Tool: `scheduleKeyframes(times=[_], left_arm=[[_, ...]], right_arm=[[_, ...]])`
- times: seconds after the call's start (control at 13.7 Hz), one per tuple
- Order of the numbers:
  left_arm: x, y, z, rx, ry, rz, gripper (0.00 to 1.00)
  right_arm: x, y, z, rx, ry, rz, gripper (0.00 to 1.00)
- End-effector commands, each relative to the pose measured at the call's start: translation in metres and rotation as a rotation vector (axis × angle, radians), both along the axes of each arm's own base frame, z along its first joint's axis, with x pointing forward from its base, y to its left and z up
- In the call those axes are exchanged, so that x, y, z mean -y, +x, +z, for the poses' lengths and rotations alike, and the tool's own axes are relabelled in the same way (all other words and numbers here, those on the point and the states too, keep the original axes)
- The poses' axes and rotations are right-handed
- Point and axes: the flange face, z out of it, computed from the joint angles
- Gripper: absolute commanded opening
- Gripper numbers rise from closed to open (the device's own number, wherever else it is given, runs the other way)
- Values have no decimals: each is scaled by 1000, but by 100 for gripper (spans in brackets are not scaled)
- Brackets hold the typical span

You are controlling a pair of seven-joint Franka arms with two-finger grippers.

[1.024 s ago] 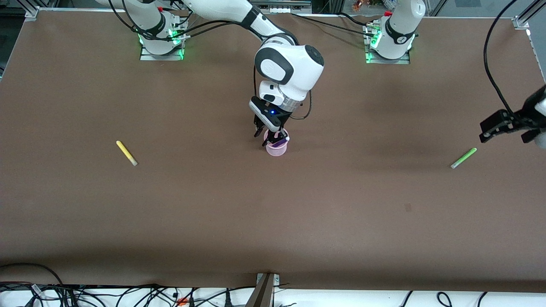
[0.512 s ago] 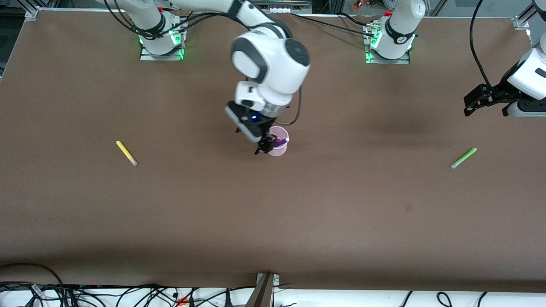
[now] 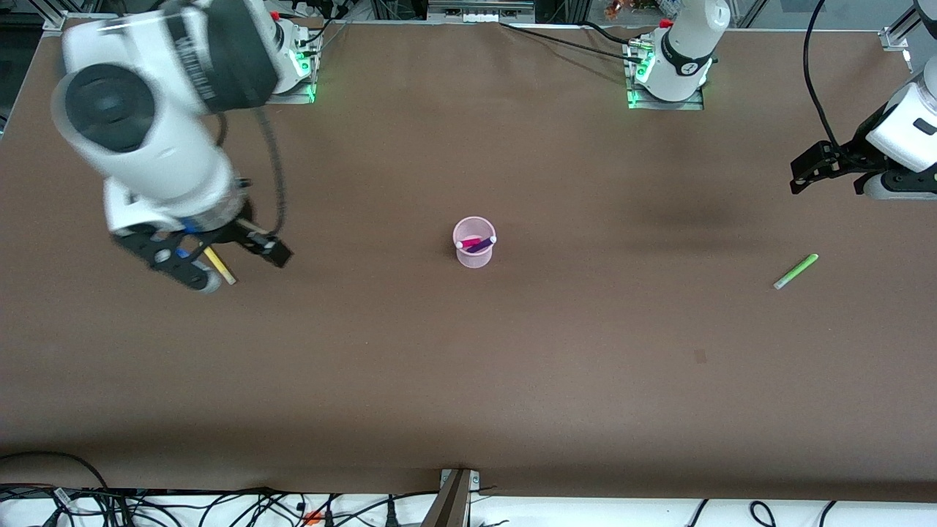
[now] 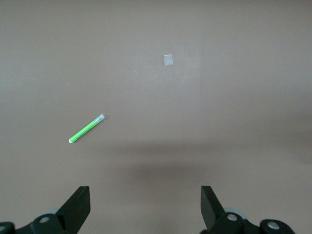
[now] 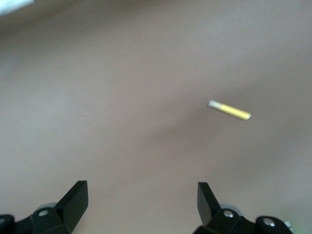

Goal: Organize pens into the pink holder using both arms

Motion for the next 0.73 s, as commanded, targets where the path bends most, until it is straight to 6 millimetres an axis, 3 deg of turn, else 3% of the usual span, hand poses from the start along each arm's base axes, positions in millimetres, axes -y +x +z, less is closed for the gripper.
scheduleKeyframes(times=[0.0,0.15,0.29,0.44,0.66], left_arm=[[-3,0,4,-18,-18,-2,100],[-3,0,4,-20,-18,-3,100],[-3,0,4,-20,-13,-7,100],[0,0,6,-15,-11,-15,100],[4,5,12,-3,-6,-23,100]], right_arm=[[68,2,0,-103,68,203,99],[123,-2,-6,-148,101,323,99],[153,-14,-19,-140,133,319,98],[157,-36,-42,-81,130,326,99],[158,-40,-42,-48,122,333,99]])
